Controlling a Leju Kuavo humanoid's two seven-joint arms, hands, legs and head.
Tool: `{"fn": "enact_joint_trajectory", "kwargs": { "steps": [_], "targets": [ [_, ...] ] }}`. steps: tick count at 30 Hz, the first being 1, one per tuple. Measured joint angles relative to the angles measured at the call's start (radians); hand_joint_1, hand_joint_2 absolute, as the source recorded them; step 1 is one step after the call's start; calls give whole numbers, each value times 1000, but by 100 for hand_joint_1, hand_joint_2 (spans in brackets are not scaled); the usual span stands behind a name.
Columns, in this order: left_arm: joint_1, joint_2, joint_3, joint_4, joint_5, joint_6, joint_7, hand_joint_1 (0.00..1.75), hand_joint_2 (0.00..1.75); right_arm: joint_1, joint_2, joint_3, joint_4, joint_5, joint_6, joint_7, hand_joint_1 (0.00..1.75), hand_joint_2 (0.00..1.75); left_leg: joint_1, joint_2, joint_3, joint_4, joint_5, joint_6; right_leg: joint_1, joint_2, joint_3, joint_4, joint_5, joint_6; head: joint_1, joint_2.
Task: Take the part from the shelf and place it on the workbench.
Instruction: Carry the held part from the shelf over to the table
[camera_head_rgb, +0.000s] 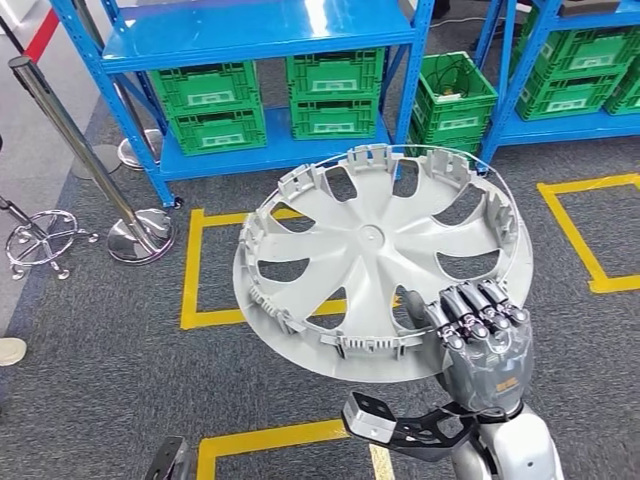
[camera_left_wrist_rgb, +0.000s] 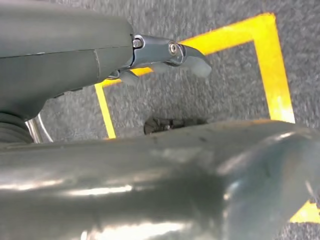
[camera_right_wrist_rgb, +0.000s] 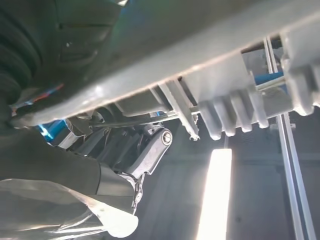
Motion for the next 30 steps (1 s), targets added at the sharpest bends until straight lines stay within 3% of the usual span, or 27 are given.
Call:
{"fn": "enact_joint_trajectory", "kwargs": {
  "steps": [2,4,6,7,9,11,12,14,16,17,19,21,22,23,25,26,28,30],
  "targets": [
    [-3,-1,0,0,0,-1,-1,0,0,-2,0,0,0,0,0,0,175,175,5,24,4,-19,9,-2,5,-37,-33,55,-38,7,6,0],
    [-1,-3,0,0,0,-2,-1,0,0,-4,-1,0,1,0,0,0,175,175,2,48,3,-20,10,-2,6,-78,-90,179,-100,13,10,0],
    [1,-4,0,0,0,-3,-1,0,0,-3,-2,1,2,0,0,0,175,175,1,74,1,-18,10,-2,6,-90,-124,262,-123,18,10,0],
    [1,-4,0,0,0,-3,-1,0,0,-3,-2,1,2,0,0,0,175,175,1,85,0,-17,9,-3,5,-94,-115,249,-107,19,10,0],
    [-1,-5,0,0,0,-3,-1,0,0,-3,-2,0,3,0,0,1,175,175,0,105,1,-12,6,-7,6,-121,-42,119,-49,19,11,0],
    [-2,-5,0,0,0,-3,-1,0,0,-3,-2,-1,3,0,0,1,175,175,-5,119,-1,-4,1,-17,10,-151,24,5,-18,7,9,0],
    [-3,-5,0,0,0,-2,-1,0,0,-4,-2,-1,3,0,0,1,175,175,-8,125,-1,-1,1,-22,12,-157,35,-15,-17,0,9,0],
    [-4,-5,0,0,0,-2,-1,0,0,-3,-2,-1,3,0,0,1,175,175,-9,138,-1,0,1,-29,14,-140,33,-15,-12,-13,8,0],
    [-5,-4,0,0,0,-2,-1,0,0,-3,-2,-1,3,0,0,1,175,175,-5,127,-8,21,-19,-39,10,-123,30,-18,-5,-25,7,0],
    [-5,-4,0,0,0,-2,-1,0,0,-3,-2,-1,3,0,0,1,175,175,-3,110,-22,58,-46,-45,8,-115,29,-20,-1,-31,4,0],
    [-2,-4,0,0,0,-2,-1,0,0,-3,-2,-1,3,0,0,1,175,175,1,77,-72,188,-119,-52,6,-97,25,-20,3,-37,0,0],
    [1,-4,0,0,0,-2,-1,0,0,-2,-2,-1,3,0,0,1,175,175,3,69,-111,290,-155,-52,7,-74,21,-20,6,-39,0,0],
    [2,-5,0,0,0,-2,-1,0,0,-2,-2,-1,4,0,0,1,175,175,3,68,-108,288,-143,-51,7,-62,21,-20,8,-38,0,0],
    [2,-5,0,0,0,-2,-1,0,0,-2,-2,-1,5,0,0,1,175,175,3,64,-86,247,-113,-47,8,-49,20,-20,10,-36,0,0],
    [1,-4,0,0,0,-2,-1,0,0,-2,-2,-1,6,0,0,1,175,175,4,29,-18,106,-46,-36,8,-26,20,-19,13,-31,0,0],
    [1,-3,0,0,0,-2,-1,0,0,-3,-2,0,6,0,0,1,175,175,4,8,9,48,-29,-32,8,-16,17,-17,15,-27,0,0],
    [-1,-2,0,0,0,-3,-1,0,0,-4,-2,0,6,0,0,1,175,175,3,-14,27,2,-28,-27,4,2,6,-17,22,-15,-2,0],
    [-4,-5,0,0,0,-3,-1,0,0,-3,-3,0,6,0,0,1,175,175,3,2,27,-7,-23,-23,0,10,-5,-15,28,-2,-4,0]
  ]
}}
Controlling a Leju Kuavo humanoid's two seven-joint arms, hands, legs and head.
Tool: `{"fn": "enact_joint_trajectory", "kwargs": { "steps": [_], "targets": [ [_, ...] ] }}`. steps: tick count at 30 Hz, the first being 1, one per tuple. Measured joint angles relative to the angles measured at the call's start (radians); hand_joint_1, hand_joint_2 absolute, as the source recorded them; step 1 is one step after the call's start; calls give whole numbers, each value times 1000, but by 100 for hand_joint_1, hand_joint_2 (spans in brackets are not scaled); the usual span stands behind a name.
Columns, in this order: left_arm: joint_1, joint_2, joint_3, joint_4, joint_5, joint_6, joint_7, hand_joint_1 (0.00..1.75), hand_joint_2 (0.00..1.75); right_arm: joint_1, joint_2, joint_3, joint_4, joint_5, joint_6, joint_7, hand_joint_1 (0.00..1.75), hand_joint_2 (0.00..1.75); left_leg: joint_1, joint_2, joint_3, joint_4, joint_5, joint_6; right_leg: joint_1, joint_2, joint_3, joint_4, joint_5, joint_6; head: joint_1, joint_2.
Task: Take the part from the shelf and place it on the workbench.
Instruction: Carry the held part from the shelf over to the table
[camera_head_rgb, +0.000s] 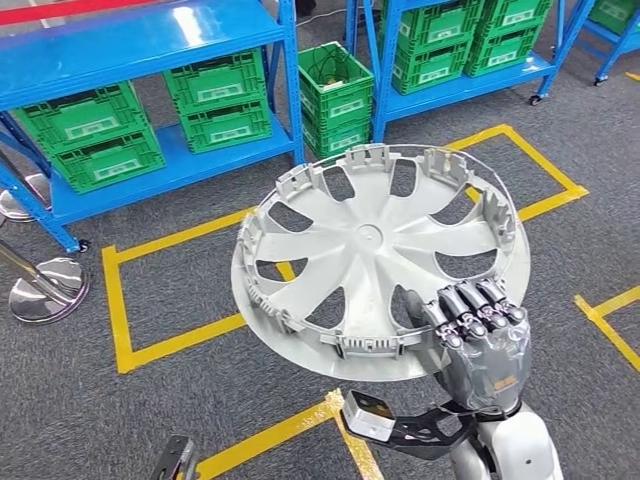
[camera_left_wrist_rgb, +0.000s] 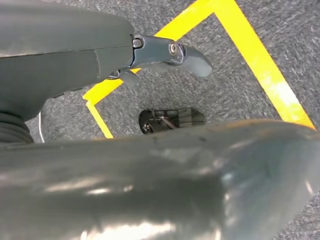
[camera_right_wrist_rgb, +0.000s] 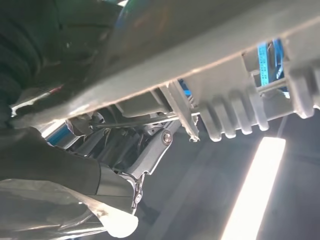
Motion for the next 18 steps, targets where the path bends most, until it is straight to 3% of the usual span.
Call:
{"fn": "enact_joint_trajectory", "kwargs": {
  "steps": [2,4,6,7,8,10,12,15,16,18],
  "targets": [
    [-1,-2,0,0,0,0,0,0,0,0,-1,0,1,0,0,0,175,175,3,18,3,-11,9,9,4,-39,-25,44,-28,9,6,0],
    [0,-2,0,0,1,0,0,0,0,-2,-1,0,2,0,0,0,175,175,2,36,1,-13,14,15,8,-88,-77,162,-96,15,13,0],
    [3,-1,0,0,1,1,1,0,0,-2,-2,0,4,0,0,0,175,175,-1,51,-4,-12,15,17,7,-101,-122,273,-141,20,14,0],
    [4,-1,0,0,1,1,1,0,0,-1,-2,0,6,0,0,0,175,175,-1,57,-5,-11,15,17,7,-102,-121,282,-138,21,14,0],
    [4,-2,0,0,1,1,2,0,0,0,-2,0,7,0,0,0,175,175,-1,61,-6,-10,15,16,7,-103,-98,249,-116,20,14,0],
    [2,-2,0,0,1,1,2,0,0,0,-2,-1,8,0,0,0,175,175,-2,65,-6,-6,14,13,8,-111,-14,107,-61,16,14,0],
    [0,-2,0,0,3,1,2,0,0,-1,-2,-1,8,0,0,-1,175,175,-7,67,-11,1,13,5,9,-115,43,7,-40,7,14,0],
    [1,1,8,0,33,16,18,0,0,0,-3,-3,8,0,0,-6,175,175,-11,67,-21,17,9,13,9,-114,44,2,-41,-1,13,0],
    [1,1,17,0,60,24,31,0,0,1,-3,-4,8,0,0,-6,175,175,-12,67,-27,28,6,19,10,-113,37,14,-46,-2,12,0],
    [1,0,50,0,128,33,61,0,0,0,-3,-7,8,0,0,-6,175,175,-11,67,-50,66,-9,18,11,-113,13,56,-63,-8,13,0]
  ]
}}
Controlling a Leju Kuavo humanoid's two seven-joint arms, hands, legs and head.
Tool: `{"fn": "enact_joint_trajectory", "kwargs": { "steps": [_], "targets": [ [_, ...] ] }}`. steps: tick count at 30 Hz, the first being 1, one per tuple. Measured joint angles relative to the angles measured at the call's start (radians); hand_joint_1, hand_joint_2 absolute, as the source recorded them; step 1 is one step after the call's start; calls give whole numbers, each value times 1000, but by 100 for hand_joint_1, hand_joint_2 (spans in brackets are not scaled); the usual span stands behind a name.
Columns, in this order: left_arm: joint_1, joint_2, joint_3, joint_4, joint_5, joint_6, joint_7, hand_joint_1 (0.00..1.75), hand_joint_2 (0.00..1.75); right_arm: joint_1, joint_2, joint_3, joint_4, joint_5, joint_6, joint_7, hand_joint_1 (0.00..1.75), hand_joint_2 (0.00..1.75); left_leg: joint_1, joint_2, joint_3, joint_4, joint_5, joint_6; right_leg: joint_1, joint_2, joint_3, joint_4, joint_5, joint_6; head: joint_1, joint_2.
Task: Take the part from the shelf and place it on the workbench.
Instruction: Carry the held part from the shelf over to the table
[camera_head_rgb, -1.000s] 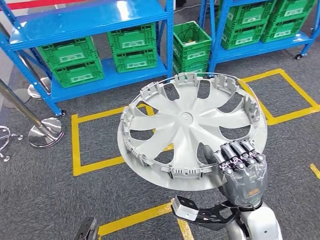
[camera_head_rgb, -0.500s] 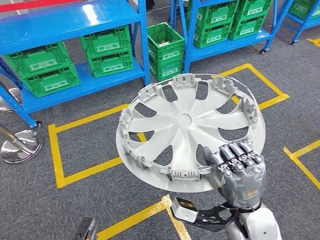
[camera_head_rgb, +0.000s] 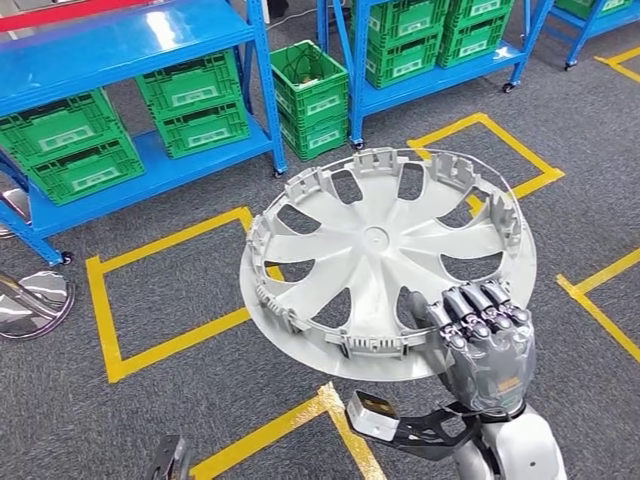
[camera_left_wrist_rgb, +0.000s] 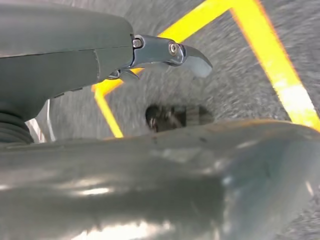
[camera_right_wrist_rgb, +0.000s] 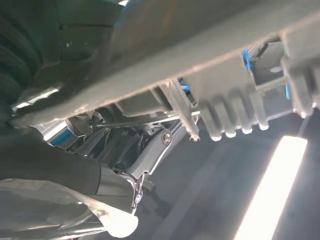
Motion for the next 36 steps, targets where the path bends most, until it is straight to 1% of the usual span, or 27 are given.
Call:
{"fn": "enact_joint_trajectory", "kwargs": {
  "steps": [1,3,4,8,10,13,17,20,21,25,28,32,36],
  "targets": [
    [1,-1,22,0,34,1,15,0,0,0,0,0,0,0,0,2,175,175,0,0,-15,25,-11,-4,0,0,-16,28,-12,-2,0,0],
    [6,0,70,0,84,1,40,0,0,0,0,1,0,0,0,7,175,175,0,0,-48,82,-37,-16,1,0,-50,90,-39,-6,0,0],
    [9,0,92,0,97,0,47,0,0,0,0,1,0,0,0,10,175,175,0,0,-64,112,-50,-20,1,0,-67,121,-53,-7,0,0],
    [18,5,138,0,104,-2,57,0,0,0,-1,0,2,0,0,16,175,175,0,1,-128,223,-95,-28,1,-1,-131,231,-97,-11,0,0],
    [20,6,150,0,101,-2,59,0,0,2,-2,0,3,0,0,17,175,175,0,1,-148,260,-111,-30,1,-1,-151,267,-112,-11,0,0],
    [21,7,162,0,96,-1,59,0,0,5,-4,-1,5,0,0,18,175,175,0,1,-165,297,-133,-29,1,-1,-170,304,-128,-11,0,0],
    [22,8,165,0,86,1,61,0,0,11,-4,-4,5,0,0,17,175,175,0,1,-190,341,-150,-30,1,0,-194,346,-143,-10,0,0],
    [23,8,169,0,73,0,61,0,0,15,-4,-4,4,0,0,18,175,175,0,1,-200,357,-157,-30,1,0,-204,360,-148,-10,0,0],
    [24,8,170,0,67,-1,61,0,0,16,-4,-2,3,0,0,20,175,175,0,1,-201,357,-155,-30,1,0,-204,360,-147,-10,0,0],
    [24,8,169,0,42,-2,54,0,0,17,-4,0,-17,0,0,9,175,175,0,1,-204,353,-140,-36,1,-1,-206,355,-143,-9,0,0],
    [25,8,169,0,27,-1,50,0,0,17,-4,0,-34,0,0,-14,175,175,0,1,-202,342,-135,-35,1,-1,-204,345,-138,-8,0,0],
    [26,7,167,0,16,-1,49,0,0,18,-4,-3,-50,0,0,-34,175,175,0,1,-193,313,-122,-34,1,-1,-194,314,-125,-6,0,0],
    [28,7,162,0,14,-2,49,0,0,19,-4,-5,-57,0,0,-39,175,175,0,1,-169,263,-102,-32,1,-1,-170,264,-104,-5,0,0]
  ]
}}
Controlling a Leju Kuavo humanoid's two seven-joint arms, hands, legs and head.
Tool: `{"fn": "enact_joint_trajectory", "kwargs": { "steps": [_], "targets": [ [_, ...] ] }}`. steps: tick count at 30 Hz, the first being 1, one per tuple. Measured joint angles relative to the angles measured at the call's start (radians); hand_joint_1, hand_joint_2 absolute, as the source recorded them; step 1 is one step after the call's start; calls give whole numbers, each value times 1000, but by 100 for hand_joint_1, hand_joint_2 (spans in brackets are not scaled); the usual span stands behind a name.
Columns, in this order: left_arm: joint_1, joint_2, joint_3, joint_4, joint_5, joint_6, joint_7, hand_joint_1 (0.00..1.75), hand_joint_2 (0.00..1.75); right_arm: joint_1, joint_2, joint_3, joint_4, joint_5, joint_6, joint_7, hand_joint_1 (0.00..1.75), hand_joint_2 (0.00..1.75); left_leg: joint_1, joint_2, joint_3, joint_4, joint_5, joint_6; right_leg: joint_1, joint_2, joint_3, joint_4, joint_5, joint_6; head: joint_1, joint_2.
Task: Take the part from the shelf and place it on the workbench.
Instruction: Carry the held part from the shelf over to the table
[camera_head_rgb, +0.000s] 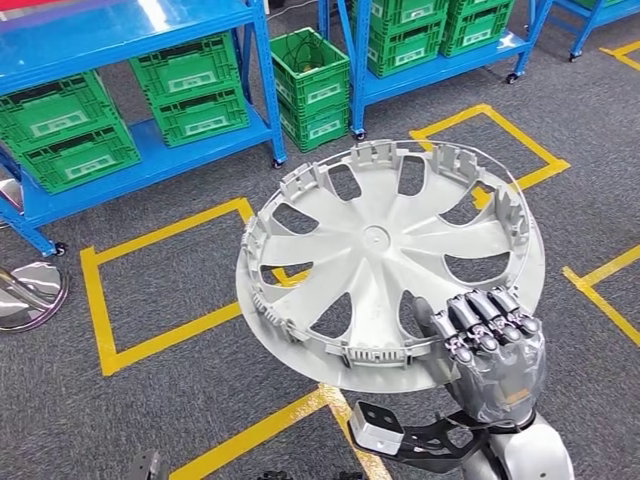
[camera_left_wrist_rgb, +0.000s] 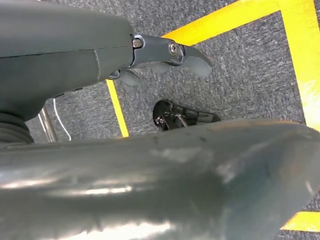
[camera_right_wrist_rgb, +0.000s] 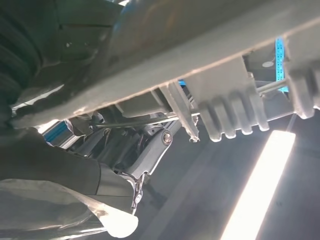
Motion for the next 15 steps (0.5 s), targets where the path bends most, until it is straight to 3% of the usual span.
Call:
{"fn": "enact_joint_trajectory", "kwargs": {
  "steps": [8,15],
  "targets": [
    [3,-1,-9,2,-13,-2,0,0,0,5,0,-2,-7,0,0,-6,175,175,0,0,61,-112,45,3,0,0,63,-112,45,4,0,0],
    [7,-3,-10,2,-19,-4,0,0,0,11,0,-3,-8,0,0,-8,175,175,0,0,93,-164,65,4,-1,0,96,-165,65,6,0,0]
  ]
}}
